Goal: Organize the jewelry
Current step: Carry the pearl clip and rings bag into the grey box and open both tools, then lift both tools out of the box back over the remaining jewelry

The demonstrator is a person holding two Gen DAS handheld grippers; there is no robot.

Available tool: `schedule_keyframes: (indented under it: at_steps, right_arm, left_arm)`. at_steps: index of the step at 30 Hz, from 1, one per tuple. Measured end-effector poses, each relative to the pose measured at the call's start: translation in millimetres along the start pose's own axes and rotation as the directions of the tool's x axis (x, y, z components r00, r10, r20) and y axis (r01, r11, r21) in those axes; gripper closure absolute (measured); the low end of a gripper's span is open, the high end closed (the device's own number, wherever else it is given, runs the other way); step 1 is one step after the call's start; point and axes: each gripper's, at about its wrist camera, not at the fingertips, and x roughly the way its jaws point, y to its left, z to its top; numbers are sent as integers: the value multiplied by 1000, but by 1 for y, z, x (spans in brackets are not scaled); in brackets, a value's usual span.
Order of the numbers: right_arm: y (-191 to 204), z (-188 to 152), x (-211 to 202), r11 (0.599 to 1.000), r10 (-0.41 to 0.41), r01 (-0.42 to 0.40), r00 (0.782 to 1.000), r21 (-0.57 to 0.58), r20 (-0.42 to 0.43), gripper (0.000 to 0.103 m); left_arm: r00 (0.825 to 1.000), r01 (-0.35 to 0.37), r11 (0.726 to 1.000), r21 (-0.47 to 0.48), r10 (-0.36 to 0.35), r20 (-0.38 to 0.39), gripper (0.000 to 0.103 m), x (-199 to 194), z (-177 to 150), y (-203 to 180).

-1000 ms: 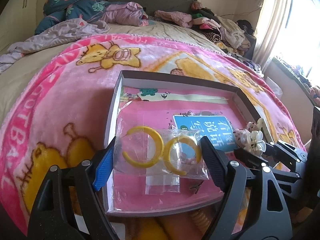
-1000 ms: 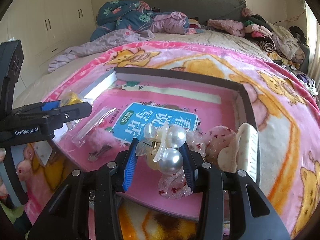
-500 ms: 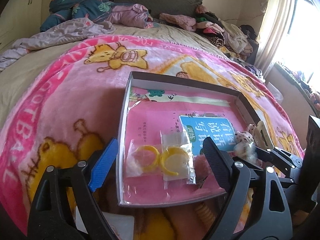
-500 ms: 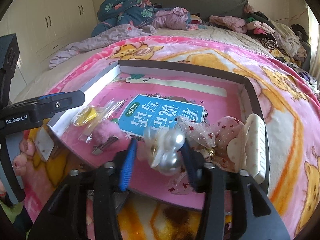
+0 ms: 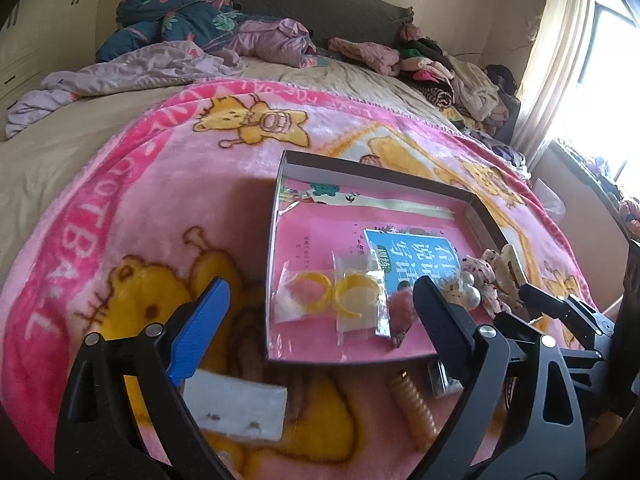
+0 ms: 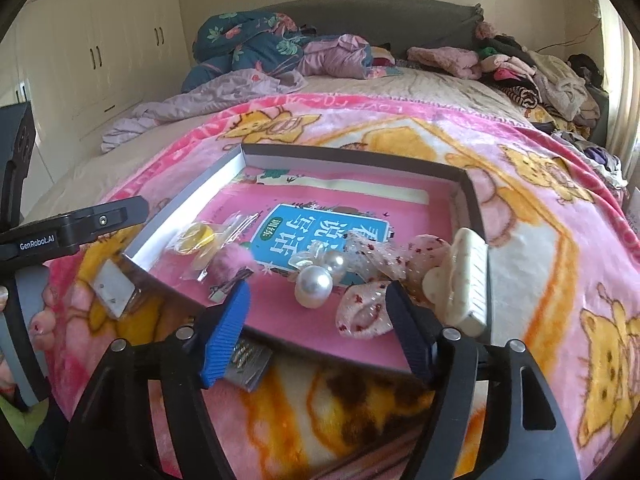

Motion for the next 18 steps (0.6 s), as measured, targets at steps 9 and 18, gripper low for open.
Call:
schedule_keyframes:
  at_steps: [9, 18]
  right_arm:
    - [-3, -11, -32, 999, -32, 31, 999, 12, 28, 27]
    - [3, -21, -52, 999, -38, 38, 999, -5, 34, 27]
  left_arm:
    - [999, -8, 1000, -28, 9, 39, 13, -32, -4, 10]
    - [999, -10, 999, -32, 12, 52, 13, -52, -14, 9]
